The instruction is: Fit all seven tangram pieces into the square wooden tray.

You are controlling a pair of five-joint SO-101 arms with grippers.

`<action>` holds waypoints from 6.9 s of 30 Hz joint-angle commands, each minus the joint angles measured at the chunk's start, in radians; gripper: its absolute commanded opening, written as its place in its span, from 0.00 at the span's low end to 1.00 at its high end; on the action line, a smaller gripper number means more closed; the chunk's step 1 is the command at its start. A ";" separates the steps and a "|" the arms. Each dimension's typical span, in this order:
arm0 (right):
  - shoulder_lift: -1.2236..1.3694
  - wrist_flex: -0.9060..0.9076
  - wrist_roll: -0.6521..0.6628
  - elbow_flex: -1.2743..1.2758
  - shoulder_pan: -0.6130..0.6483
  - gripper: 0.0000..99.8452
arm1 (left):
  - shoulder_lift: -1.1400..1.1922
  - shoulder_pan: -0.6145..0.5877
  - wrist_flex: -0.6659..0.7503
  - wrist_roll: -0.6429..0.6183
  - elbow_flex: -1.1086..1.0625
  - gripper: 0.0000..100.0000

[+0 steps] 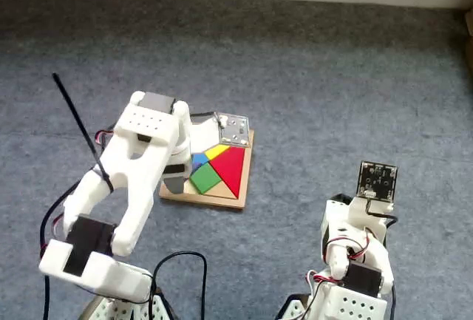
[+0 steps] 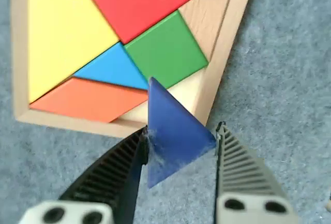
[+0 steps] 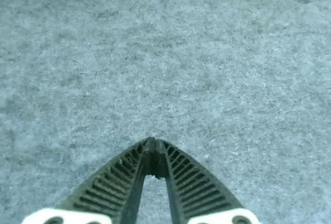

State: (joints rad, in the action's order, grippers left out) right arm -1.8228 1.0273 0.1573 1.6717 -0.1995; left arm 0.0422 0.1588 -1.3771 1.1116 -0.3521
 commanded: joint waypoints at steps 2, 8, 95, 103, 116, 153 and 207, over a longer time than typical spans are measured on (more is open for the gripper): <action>-0.013 -0.019 -0.008 0.110 -0.005 0.01 | 0.081 0.038 -0.005 0.002 0.085 0.19; -0.013 -0.022 -0.008 0.110 -0.005 0.01 | 0.110 0.039 -0.011 -0.078 0.140 0.25; -0.013 -0.022 -0.008 0.107 -0.007 0.01 | -0.136 0.042 0.212 -0.792 -0.225 0.06; -0.013 -0.022 -0.008 0.107 -0.007 0.01 | -0.131 0.036 0.416 -0.792 -0.346 0.06; -0.013 -0.024 -0.008 0.107 -0.008 0.01 | -0.254 0.036 0.483 -0.855 -0.348 0.06; -0.013 -0.021 -0.008 0.108 -0.010 0.01 | -1.880 -0.421 0.359 -0.910 -1.271 0.06; -0.013 0.196 -0.011 0.111 0.295 0.01 | -1.854 -0.400 0.041 -0.907 -1.343 0.06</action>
State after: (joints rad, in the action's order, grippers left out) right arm -1.8243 1.2160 0.1542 1.6717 0.0890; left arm -1.7852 -0.2478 -1.3280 0.2110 -1.6763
